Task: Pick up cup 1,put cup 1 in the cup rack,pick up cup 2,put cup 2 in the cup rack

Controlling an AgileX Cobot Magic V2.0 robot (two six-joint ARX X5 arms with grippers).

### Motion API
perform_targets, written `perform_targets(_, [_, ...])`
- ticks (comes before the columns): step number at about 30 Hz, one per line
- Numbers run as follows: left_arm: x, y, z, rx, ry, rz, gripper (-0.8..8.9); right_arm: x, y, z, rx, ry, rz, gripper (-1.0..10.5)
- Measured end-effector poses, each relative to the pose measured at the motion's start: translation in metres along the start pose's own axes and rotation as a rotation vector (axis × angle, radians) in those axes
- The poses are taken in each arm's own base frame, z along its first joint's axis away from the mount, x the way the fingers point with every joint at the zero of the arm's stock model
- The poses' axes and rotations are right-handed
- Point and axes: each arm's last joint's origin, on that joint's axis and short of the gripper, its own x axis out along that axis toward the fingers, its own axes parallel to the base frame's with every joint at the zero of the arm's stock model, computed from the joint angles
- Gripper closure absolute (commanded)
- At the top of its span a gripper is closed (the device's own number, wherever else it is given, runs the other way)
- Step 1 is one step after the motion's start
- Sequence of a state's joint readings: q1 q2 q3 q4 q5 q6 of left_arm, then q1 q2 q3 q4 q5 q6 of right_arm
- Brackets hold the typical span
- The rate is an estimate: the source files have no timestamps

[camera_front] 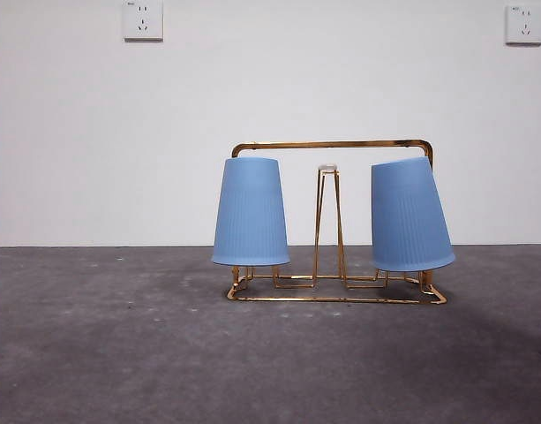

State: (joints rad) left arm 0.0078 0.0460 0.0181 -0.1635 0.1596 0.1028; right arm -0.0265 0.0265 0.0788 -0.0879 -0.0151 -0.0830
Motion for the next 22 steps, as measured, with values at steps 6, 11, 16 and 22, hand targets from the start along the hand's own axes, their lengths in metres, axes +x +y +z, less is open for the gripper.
perform_targets(6, [0.0, 0.0, 0.0, 0.0, 0.0, 0.0, 8.17, 0.002, 0.002, -0.024, 0.037, 0.113, 0.0, 9.5])
perform_targets(11, [0.0, 0.0, 0.0, 0.0, 0.0, 0.0, 8.17, 0.002, 0.002, -0.027, 0.045, 0.138, 0.001, 9.5])
perform_targets(16, [0.0, 0.0, 0.0, 0.0, 0.002, -0.001, 8.17, 0.002, 0.002, -0.027, 0.047, 0.142, 0.001, 9.5])
perform_targets(22, [0.0, 0.0, 0.0, 0.0, 0.002, -0.001, 8.17, 0.002, 0.002, -0.027, 0.047, 0.142, 0.001, 9.5])
